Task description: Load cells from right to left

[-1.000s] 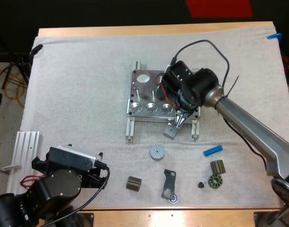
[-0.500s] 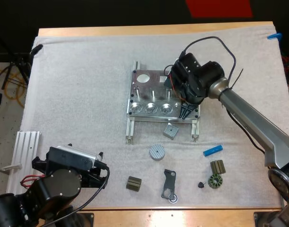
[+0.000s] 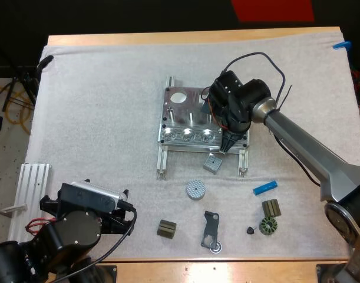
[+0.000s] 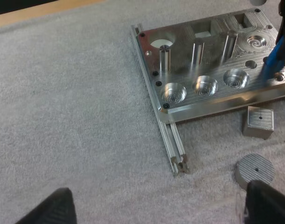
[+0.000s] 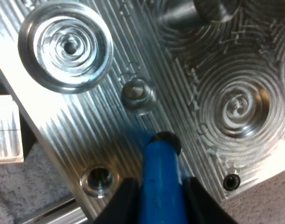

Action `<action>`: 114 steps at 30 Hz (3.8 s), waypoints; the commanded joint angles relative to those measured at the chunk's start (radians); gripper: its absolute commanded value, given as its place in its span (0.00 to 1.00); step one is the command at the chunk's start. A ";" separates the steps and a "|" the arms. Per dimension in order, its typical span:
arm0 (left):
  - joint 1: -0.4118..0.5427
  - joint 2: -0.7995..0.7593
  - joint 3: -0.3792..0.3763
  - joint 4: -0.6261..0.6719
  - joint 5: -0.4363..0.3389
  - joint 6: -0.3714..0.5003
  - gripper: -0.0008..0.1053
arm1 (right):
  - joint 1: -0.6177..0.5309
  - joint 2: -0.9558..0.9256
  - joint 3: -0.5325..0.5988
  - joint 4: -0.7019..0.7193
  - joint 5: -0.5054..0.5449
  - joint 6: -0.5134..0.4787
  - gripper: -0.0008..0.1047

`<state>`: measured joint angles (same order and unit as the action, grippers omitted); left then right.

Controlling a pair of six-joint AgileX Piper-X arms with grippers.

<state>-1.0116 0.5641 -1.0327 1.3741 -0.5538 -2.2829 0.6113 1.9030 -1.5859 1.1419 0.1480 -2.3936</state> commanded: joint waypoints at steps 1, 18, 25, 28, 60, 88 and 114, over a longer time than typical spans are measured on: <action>-0.001 0.000 -0.001 -0.012 -0.003 -0.012 0.68 | -0.003 0.004 -0.009 -0.008 -0.004 -0.012 0.01; -0.001 0.000 -0.001 -0.012 -0.003 -0.012 0.68 | -0.003 0.031 -0.009 0.017 -0.015 -0.012 0.01; -0.001 0.000 -0.001 -0.012 -0.003 -0.012 0.68 | -0.003 0.031 -0.009 0.033 -0.015 -0.012 0.01; -0.001 0.000 -0.001 -0.012 -0.003 -0.012 0.68 | -0.003 0.031 -0.009 0.055 -0.015 -0.012 0.01; -0.001 0.000 -0.001 -0.012 -0.005 -0.012 0.68 | -0.003 0.022 -0.009 -0.033 0.023 0.008 0.44; -0.001 0.000 -0.001 -0.012 -0.005 -0.009 0.68 | -0.003 -0.092 -0.038 -0.135 0.105 0.060 0.44; -0.001 0.000 -0.001 -0.012 -0.005 -0.009 0.68 | -0.009 -0.031 -0.017 -0.095 0.128 0.080 0.44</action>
<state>-1.0116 0.5641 -1.0327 1.3741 -0.5538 -2.2882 0.6085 1.8561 -1.6109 1.0330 0.2873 -2.3303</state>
